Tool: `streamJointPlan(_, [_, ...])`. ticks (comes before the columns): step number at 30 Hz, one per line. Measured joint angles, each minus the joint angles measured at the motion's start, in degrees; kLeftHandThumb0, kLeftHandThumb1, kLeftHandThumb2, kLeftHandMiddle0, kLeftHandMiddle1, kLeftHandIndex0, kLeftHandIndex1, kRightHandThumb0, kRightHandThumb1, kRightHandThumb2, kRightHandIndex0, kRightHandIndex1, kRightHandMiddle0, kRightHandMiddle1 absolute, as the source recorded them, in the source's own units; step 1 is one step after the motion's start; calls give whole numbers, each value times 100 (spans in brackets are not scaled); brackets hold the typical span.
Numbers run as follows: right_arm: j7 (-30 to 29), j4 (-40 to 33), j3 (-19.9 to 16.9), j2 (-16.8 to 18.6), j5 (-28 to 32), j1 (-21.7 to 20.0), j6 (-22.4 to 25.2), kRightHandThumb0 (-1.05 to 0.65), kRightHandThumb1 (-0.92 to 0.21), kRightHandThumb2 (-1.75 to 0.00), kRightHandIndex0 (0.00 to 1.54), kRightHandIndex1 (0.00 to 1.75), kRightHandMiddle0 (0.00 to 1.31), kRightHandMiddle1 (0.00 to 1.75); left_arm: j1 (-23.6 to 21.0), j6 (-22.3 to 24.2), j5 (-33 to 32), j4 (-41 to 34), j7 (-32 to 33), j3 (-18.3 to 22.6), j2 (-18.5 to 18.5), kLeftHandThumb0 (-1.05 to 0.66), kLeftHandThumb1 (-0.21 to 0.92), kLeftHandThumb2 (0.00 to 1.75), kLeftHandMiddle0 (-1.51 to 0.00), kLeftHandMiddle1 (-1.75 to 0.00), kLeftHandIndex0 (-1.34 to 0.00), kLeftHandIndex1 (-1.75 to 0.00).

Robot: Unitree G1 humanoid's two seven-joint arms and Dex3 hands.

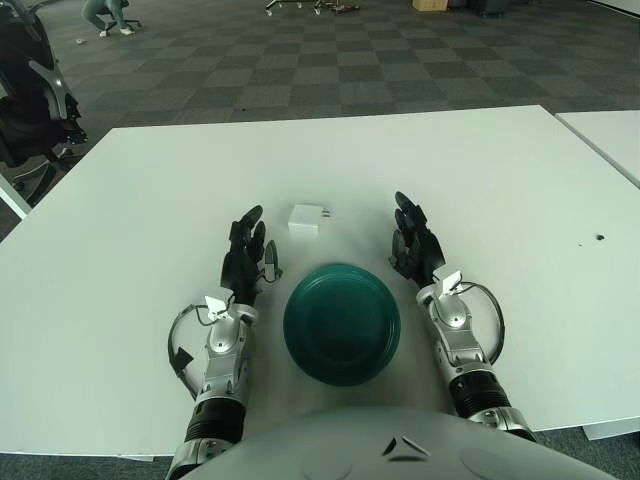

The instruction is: Put the charger into the plate.

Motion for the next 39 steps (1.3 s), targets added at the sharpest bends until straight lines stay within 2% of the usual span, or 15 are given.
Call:
streamJointPlan(11, [-58, 165, 0, 64, -5, -130, -54, -83, -92, -80, 4, 0, 0, 15, -39, 193, -211, -233, -133, 161, 47, -81, 92, 86, -26, 0, 0, -78])
streamJointPlan(15, [-72, 267, 20, 70, -43, -184, -135, -84, -92, -81, 2, 0, 0, 12, -34, 81, 284, -372, 173, 141, 158, -83, 92, 87, -26, 0, 0, -75])
streamJointPlan(21, [-68, 394, 63, 75, -57, -277, -189, -86, -92, -83, 1, 0, 0, 9, -311, -196, 1678, -306, 1083, 38, 608, -88, 92, 83, -25, 0, 0, -64])
streamJointPlan(24, [-68, 484, 64, 75, -56, -345, -222, -86, -92, -83, 1, 0, 0, 8, -689, -333, 2249, 10, 1482, -66, 893, -94, 92, 74, -25, 0, 0, -52])
streamJointPlan(31, [-68, 747, 76, 201, -52, -538, -335, -84, -92, -81, 3, 1, 0, 11, -2100, -1170, 3010, 1385, 1845, -403, 1784, -103, 92, 64, -22, 0, 0, -37])
streamJointPlan(35, [-81, 916, 70, 279, -53, -657, -411, -83, -92, -80, 4, 1, 0, 12, -2889, -1559, 3521, 1982, 1855, -807, 2285, -104, 92, 61, -19, 0, 0, -36])
streamJointPlan(39, [-141, 1024, 70, 313, -65, -731, -462, -82, -92, -80, 5, 1, 0, 16, -3607, -1790, 3943, 2452, 1822, -1214, 2611, -105, 92, 51, -16, 0, 0, -46])
